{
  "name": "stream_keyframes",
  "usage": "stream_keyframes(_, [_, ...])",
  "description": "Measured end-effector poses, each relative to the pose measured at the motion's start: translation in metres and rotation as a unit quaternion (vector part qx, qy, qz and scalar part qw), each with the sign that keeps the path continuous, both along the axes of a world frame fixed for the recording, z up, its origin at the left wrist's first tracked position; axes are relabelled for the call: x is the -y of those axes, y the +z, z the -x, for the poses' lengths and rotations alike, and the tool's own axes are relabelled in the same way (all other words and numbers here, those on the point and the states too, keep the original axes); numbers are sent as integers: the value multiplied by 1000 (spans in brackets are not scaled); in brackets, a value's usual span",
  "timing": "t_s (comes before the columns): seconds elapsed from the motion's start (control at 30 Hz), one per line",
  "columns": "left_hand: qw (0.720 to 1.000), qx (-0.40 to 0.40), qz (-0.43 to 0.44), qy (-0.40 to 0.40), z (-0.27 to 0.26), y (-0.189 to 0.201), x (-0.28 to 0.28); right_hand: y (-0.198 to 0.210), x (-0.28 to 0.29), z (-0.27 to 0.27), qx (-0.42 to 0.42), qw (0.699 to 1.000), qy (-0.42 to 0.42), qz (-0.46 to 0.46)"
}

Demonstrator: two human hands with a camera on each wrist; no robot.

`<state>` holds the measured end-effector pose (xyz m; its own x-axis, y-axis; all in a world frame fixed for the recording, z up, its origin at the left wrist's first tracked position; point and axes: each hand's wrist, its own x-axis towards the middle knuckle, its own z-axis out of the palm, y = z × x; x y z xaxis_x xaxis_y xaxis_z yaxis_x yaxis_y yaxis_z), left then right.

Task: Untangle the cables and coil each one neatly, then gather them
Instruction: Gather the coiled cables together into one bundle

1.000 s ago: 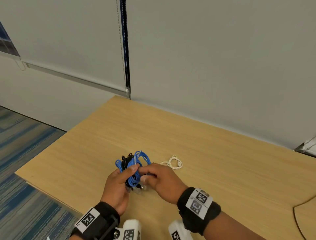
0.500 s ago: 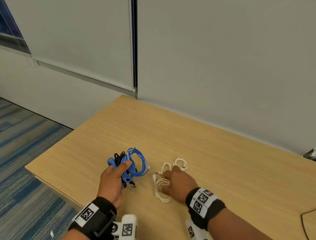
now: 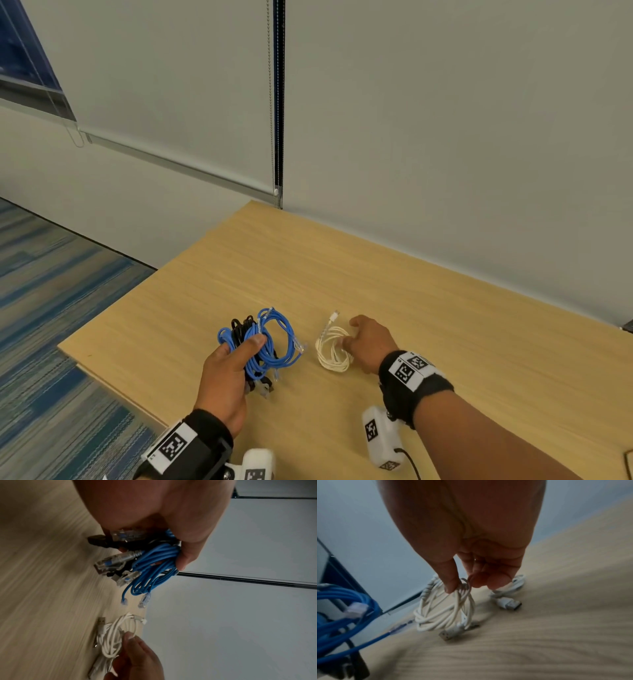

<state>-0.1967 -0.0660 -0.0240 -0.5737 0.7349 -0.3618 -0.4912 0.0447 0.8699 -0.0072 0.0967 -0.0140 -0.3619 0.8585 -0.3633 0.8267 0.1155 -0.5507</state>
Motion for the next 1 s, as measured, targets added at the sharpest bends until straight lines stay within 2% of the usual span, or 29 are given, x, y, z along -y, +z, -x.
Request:
stream_keyframes(0.07, [1000,-3,1,3,2,0,1,-7,-1,4,56,998,11,4])
stream_keyframes(0.17, [1000,2,5,6,3,-2,2,-15,-1,5,75,997,13,23])
stream_keyframes(0.4, [1000,3,11,-7,-6,-3,1,-6,-17,-24,42,999,-23,10])
stream_keyframes(0.53, [1000,3,6,-21,-13,-2,-2,-9,-16,-29,94,996,-7,2])
stream_keyframes(0.73, [999,-3,0,-34,-22,-2,-7,-21,1,-23,193,977,31,-82])
stream_keyframes(0.83, [999,3,-3,-44,-29,0,-8,-19,3,-25,216,972,46,-85])
stream_keyframes(0.93, [999,-3,-2,-49,-32,2,-8,-10,3,-33,182,980,52,-67])
stream_keyframes(1.0, [999,-18,1,-49,-30,4,-8,2,2,-41,65,997,40,-29])
